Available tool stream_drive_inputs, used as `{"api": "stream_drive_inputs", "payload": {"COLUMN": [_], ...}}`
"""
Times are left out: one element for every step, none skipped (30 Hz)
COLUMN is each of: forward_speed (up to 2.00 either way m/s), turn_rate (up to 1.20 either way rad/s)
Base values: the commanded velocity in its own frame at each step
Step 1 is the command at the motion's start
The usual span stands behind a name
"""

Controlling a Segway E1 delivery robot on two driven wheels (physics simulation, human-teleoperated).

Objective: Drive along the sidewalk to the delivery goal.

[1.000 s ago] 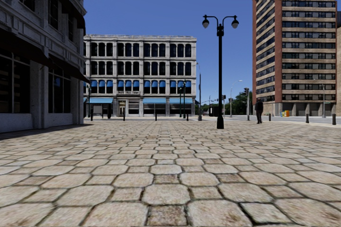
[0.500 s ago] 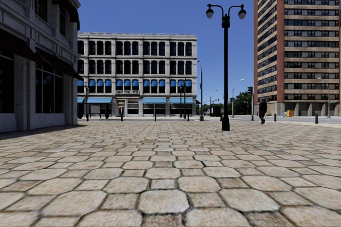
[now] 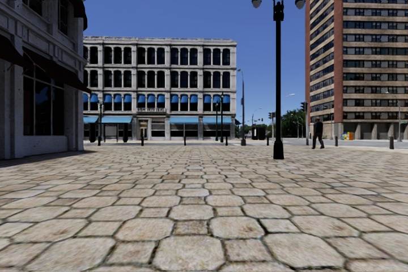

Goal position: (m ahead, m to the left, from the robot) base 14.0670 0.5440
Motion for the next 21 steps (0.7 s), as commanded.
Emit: {"api": "stream_drive_inputs", "payload": {"forward_speed": [1.86,1.86,1.86,1.86,1.86,1.86,1.86,1.86,1.86,1.86,1.86,1.86,1.86,1.86,1.86,1.86,1.86,1.86,1.86,1.86,1.86], "turn_rate": [0.00,0.00,0.48,0.69,0.72,0.24,0.00,0.00,0.00,0.00,0.00,0.00,0.00,0.00,0.00,0.00,0.00,0.00,0.00,0.00,0.00]}}
